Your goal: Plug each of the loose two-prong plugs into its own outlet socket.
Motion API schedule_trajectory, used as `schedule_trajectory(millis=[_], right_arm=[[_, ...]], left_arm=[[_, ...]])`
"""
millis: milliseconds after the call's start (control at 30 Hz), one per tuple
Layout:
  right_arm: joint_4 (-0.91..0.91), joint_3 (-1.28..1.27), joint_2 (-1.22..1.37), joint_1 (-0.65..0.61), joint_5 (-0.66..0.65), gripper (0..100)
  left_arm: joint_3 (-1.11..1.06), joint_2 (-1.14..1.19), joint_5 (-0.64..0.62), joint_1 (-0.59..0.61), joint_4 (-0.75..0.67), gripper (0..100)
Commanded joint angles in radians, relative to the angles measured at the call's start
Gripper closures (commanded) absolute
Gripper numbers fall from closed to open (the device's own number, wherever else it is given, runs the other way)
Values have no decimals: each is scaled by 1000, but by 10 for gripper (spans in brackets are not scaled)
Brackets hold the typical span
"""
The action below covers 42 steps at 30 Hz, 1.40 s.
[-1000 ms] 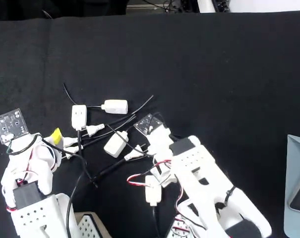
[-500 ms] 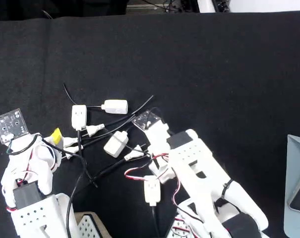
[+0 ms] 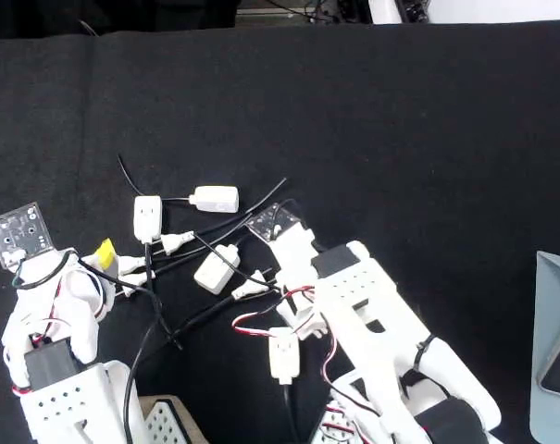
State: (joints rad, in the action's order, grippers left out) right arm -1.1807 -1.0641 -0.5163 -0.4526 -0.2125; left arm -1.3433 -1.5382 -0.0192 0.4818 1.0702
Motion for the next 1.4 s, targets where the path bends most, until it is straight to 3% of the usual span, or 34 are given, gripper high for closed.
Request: schedule_trajectory(millis=[0,533,733,1100,1233,1367], right_arm=[[11,50,-19,-14,12,873],[26,67,91,-15,17,911],[11,117,96,-12,14,985],[-80,249,-219,-35,18,987],[54,189,-302,-121,95,987],[330,56,-306,-207,149,987]], left_arm=[[38,-11,-3,12,-21,733],[38,-11,-3,12,-21,733],[38,-11,-3,12,-21,733],[38,-11,-3,12,-21,733],[38,-11,-3,12,-23,733],[38,-11,-3,12,-23,733]])
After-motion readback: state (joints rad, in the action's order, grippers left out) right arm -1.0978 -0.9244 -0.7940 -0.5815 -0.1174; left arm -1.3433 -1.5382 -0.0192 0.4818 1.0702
